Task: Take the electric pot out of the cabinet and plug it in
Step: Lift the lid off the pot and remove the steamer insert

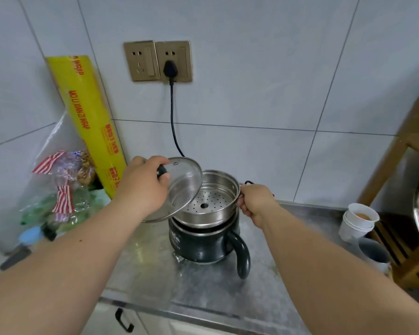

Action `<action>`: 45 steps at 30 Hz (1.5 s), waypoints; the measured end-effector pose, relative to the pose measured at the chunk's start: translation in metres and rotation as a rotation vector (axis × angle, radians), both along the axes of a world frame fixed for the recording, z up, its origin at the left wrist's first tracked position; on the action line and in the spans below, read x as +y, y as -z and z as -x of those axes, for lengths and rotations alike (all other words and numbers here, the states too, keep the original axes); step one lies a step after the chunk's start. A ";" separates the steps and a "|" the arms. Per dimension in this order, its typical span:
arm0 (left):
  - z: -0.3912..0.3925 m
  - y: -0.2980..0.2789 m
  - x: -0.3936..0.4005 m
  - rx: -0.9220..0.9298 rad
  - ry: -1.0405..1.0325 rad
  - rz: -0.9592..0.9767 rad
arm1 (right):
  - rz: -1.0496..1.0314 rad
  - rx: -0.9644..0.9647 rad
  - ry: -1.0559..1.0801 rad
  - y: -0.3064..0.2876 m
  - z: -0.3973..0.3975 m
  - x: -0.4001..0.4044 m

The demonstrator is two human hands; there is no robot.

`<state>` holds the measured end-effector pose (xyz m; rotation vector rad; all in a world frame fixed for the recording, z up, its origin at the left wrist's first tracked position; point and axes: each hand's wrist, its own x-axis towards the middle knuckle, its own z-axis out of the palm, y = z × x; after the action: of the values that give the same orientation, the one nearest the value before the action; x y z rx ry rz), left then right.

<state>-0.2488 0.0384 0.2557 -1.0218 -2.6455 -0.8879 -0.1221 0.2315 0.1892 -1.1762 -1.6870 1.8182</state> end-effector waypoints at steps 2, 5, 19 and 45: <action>-0.003 -0.004 0.003 0.021 -0.007 -0.033 | 0.030 0.071 0.075 -0.004 -0.007 -0.001; -0.010 -0.009 0.013 0.041 0.023 -0.075 | 0.057 0.155 0.220 -0.011 -0.031 0.001; -0.021 0.041 0.076 -0.018 0.184 0.241 | 0.059 0.182 0.829 0.009 -0.149 0.000; -0.051 0.058 0.094 0.084 0.270 0.347 | 0.041 -0.005 0.786 0.050 -0.173 -0.019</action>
<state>-0.1983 0.1326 0.1976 -1.4872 -2.6872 -0.4183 0.0509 0.2124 0.1395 -1.5644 -0.9594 1.3414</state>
